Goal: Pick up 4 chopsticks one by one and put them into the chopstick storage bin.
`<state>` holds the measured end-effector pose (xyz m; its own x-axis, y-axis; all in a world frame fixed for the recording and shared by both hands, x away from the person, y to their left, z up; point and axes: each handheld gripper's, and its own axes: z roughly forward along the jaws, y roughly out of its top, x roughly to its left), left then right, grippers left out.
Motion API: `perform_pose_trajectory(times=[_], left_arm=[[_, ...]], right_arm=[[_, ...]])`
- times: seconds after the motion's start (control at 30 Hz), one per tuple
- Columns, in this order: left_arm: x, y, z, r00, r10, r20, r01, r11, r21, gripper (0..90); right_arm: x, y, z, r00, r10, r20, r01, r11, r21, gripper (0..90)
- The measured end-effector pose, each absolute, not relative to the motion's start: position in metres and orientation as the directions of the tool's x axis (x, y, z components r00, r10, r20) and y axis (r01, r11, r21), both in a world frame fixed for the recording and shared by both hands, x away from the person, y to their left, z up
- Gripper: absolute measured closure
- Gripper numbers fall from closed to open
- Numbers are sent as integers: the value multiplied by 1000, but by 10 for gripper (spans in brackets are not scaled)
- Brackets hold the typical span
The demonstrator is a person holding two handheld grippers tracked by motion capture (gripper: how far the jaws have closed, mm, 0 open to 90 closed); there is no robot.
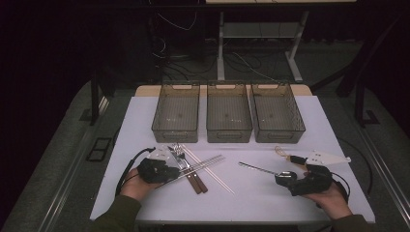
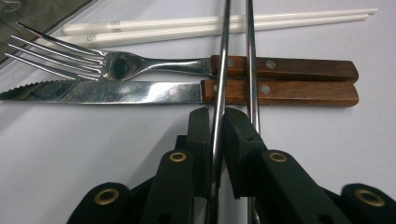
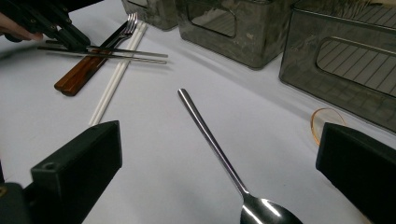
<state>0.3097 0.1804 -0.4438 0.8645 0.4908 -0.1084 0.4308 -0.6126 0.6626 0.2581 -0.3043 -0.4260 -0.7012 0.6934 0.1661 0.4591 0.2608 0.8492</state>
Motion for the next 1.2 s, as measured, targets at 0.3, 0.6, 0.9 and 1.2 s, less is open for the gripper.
perform_pose_trajectory(times=[0.3, 0.6, 0.9, 1.2], left_arm=[[311, 182, -444, 870, 481, -110, 424, -614, 666, 833], [311, 183, -445, 870, 480, -113, 424, -611, 668, 838], [311, 182, -445, 868, 483, -113, 426, -609, 669, 839], [310, 183, -443, 863, 492, -115, 435, -607, 665, 839]], right_arm=[[258, -304, -426, -700, 694, 168, 461, 260, 849, 6], [258, -303, -428, -709, 688, 157, 456, 276, 846, 6], [261, -291, -437, -729, 668, 148, 464, 324, 825, 6], [266, -288, -441, -728, 671, 140, 479, 353, 803, 6]])
